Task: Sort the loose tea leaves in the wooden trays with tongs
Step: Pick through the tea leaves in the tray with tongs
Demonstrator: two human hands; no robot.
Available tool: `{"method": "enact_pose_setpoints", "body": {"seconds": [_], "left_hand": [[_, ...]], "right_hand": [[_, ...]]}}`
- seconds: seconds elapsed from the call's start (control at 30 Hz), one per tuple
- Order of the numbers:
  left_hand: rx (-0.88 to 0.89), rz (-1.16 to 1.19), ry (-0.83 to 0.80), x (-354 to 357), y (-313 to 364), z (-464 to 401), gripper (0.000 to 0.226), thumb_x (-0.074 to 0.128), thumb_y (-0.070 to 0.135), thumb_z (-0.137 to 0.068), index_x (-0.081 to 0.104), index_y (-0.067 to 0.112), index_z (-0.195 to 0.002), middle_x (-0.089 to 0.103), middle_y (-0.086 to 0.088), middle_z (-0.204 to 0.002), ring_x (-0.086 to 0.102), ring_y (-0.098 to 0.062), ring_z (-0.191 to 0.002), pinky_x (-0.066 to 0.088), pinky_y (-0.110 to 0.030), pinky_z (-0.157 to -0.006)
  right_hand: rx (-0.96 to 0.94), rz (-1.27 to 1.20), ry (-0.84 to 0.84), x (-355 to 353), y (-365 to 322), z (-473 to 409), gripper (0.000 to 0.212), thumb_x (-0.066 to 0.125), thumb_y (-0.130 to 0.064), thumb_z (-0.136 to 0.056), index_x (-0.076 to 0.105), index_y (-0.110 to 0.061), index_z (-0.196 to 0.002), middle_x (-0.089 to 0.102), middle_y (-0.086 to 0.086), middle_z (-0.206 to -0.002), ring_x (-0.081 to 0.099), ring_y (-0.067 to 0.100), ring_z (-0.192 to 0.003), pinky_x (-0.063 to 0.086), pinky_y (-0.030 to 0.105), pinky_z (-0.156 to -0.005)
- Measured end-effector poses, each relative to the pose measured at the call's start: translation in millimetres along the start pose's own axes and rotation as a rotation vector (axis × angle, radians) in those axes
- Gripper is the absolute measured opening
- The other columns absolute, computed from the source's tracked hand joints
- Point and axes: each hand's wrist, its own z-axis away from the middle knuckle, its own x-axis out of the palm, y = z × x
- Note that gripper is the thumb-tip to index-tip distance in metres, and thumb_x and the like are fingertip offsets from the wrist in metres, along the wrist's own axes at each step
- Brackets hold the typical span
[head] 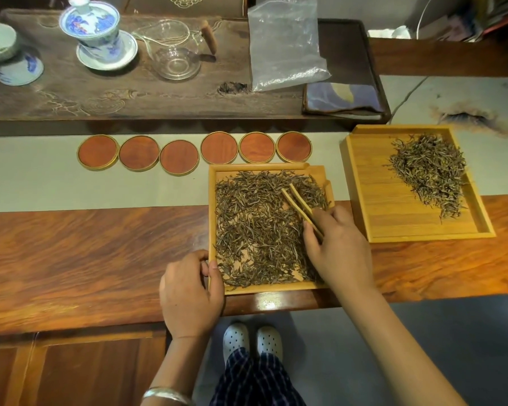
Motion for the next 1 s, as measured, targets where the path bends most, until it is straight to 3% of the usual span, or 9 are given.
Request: {"method": "enact_pose_setpoints", "body": {"seconds": [0.2, 0.43, 0.57, 0.87, 1.0], "left_hand": [[0.0, 0.016, -0.001, -2.1, 3.1, -0.7, 0.011, 0.045, 0.032, -0.087, 0.035, 0.034, -0.081, 0.027, 0.026, -0.066, 0.03, -0.01, -0.067, 0.027, -0.029, -0.064], [-0.017, 0.014, 0.006, 0.2, 0.9, 0.2, 0.016, 0.045, 0.033, -0.086, 0.054, 0.021, -0.083, 0.03, 0.029, -0.067, 0.043, -0.019, -0.069, 0.03, -0.03, -0.066], [-0.018, 0.02, 0.013, -0.1, 1.0, 0.3, 0.008, 0.045, 0.032, -0.086, 0.047, 0.027, -0.081, 0.028, 0.028, -0.067, 0.032, -0.01, -0.068, 0.029, -0.03, -0.065], [-0.006, 0.014, 0.011, 0.1, 0.0, 0.7, 0.007, 0.047, 0.031, -0.085, 0.046, 0.026, -0.079, 0.027, 0.028, -0.066, 0.038, -0.015, -0.068, 0.028, -0.029, -0.066], [-0.012, 0.019, -0.003, -1.3, 2.2, 0.1, 0.014, 0.048, 0.029, -0.085, 0.036, 0.033, -0.08, 0.027, 0.026, -0.066, 0.028, -0.008, -0.069, 0.027, -0.029, -0.066]], "right_hand": [[0.06, -0.001, 0.097, -10.4, 17.5, 6.2, 0.023, 0.06, -0.022, -0.089, 0.065, -0.007, -0.105, 0.053, 0.009, -0.09, 0.056, 0.026, -0.065, 0.029, 0.02, -0.05], [0.032, 0.017, 0.015, -8.9, 17.5, 14.7, 0.025, 0.062, -0.022, -0.088, 0.066, -0.007, -0.108, 0.055, 0.011, -0.091, 0.06, 0.029, -0.065, 0.034, 0.023, -0.05], [0.027, 0.005, -0.007, -7.1, 16.0, 20.8, 0.024, 0.062, -0.022, -0.087, 0.067, -0.008, -0.107, 0.056, 0.011, -0.095, 0.062, 0.029, -0.067, 0.038, 0.024, -0.051], [0.064, 0.026, 0.059, -9.9, 26.9, 10.2, 0.021, 0.059, -0.023, -0.089, 0.066, -0.008, -0.103, 0.054, 0.01, -0.091, 0.059, 0.03, -0.068, 0.035, 0.024, -0.052], [0.077, 0.034, 0.048, -7.0, 27.6, 7.2, 0.021, 0.059, -0.022, -0.09, 0.065, -0.006, -0.102, 0.054, 0.012, -0.091, 0.058, 0.03, -0.068, 0.034, 0.025, -0.054]]}}
